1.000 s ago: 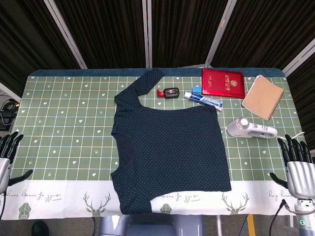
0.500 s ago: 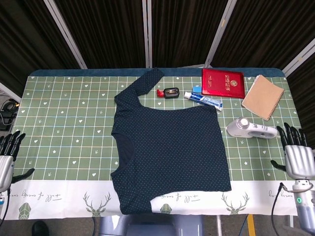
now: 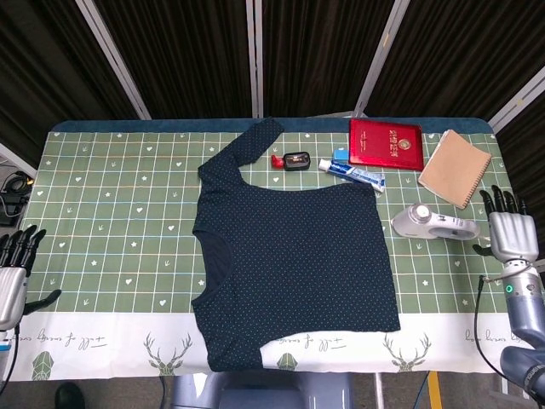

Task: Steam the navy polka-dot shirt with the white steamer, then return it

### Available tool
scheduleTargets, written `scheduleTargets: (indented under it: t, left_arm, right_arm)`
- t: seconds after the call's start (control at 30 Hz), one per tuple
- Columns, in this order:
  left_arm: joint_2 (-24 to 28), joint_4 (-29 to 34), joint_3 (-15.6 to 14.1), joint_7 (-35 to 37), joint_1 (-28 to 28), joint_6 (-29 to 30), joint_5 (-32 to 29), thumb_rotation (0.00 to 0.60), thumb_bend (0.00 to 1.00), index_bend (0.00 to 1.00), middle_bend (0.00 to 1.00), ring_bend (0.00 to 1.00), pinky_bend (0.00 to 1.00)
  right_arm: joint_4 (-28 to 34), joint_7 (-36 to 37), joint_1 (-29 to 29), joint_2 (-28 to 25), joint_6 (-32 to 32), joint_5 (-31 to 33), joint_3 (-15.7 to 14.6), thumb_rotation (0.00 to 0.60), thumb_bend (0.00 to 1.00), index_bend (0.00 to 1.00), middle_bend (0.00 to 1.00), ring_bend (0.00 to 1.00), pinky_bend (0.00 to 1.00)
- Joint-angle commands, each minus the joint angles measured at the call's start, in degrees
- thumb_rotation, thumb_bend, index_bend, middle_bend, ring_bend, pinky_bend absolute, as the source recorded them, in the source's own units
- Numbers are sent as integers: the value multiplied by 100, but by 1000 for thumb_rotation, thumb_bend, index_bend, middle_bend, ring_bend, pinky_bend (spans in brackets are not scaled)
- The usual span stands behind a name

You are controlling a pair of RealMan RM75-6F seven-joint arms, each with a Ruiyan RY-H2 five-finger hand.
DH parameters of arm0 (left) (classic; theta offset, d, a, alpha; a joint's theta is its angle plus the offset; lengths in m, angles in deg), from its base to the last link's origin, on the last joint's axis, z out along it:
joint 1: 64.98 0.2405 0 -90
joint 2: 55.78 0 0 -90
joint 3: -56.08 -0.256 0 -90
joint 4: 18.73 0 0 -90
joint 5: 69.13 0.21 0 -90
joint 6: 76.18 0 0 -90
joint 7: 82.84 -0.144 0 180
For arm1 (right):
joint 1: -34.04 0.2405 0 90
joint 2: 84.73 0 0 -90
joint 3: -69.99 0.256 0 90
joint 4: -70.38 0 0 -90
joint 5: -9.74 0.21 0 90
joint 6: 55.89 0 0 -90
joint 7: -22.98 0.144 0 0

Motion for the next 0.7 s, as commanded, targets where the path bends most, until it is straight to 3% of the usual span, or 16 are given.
scheduleTargets:
  t: [0.03,0.2,0.7]
  left_arm:
    - [-22,-13,4,-40,-9,-12,-16,600,0,0,0,0,0]
    - [-47,-40,24,-68,-21,-33,-70,600,0,0,0,0,0]
    - [-35,-64,63,-27,-27,-45,-155,600,0,0,0,0,0]
  right_arm:
    - [-196,-104,135,179,172,62,-55,600,369,3,0,0,0]
    - [-536,-173,301,511,242,90,-80,600,471,35,26,0,23]
    - [-1189,-431,644,1149,550,302,-93,600,493,70,57,0,44]
